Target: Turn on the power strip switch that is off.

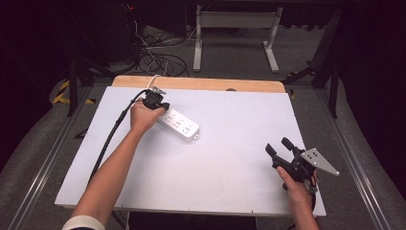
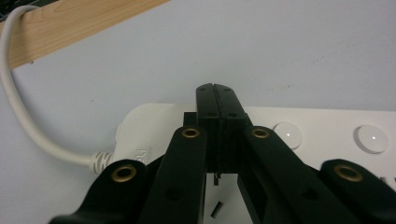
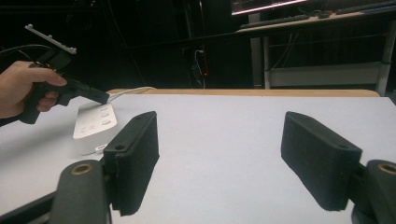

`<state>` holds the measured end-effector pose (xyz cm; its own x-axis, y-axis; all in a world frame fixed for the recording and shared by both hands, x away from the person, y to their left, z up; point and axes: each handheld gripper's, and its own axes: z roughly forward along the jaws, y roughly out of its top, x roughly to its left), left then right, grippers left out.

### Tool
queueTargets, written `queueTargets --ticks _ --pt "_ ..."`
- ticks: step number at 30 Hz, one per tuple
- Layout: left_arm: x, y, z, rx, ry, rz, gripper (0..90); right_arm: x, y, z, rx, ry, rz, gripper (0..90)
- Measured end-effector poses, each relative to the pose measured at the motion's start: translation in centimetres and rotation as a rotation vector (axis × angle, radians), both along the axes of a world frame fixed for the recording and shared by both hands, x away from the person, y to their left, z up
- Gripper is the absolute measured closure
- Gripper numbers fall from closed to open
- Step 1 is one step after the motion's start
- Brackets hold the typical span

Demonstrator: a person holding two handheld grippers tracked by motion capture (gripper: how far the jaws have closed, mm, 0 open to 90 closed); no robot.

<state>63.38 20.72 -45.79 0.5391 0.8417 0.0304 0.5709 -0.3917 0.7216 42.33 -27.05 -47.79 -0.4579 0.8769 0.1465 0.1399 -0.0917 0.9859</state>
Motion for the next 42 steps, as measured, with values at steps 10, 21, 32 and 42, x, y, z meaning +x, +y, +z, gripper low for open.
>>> queueTargets --ticks 10,21,32,42 --pt "-0.5 0.2 -0.2 -0.042 -0.036 0.007 90.0 -0.1 -0.2 0.0 0.009 -0.002 -0.005 28.3" --pt "-3.6 1.5 1.7 -0.089 -0.206 0.016 90.0 0.0 -0.1 0.0 0.008 0.000 -0.004 28.3" --pt "-8.8 2.5 2.7 -0.254 -0.382 0.041 90.0 -0.2 -0.3 -0.1 0.011 0.007 -0.023 28.4" --pt "-10.1 3.3 2.8 -0.272 -0.438 0.092 90.0 -0.1 -0.1 0.1 0.010 -0.005 -0.016 28.9"
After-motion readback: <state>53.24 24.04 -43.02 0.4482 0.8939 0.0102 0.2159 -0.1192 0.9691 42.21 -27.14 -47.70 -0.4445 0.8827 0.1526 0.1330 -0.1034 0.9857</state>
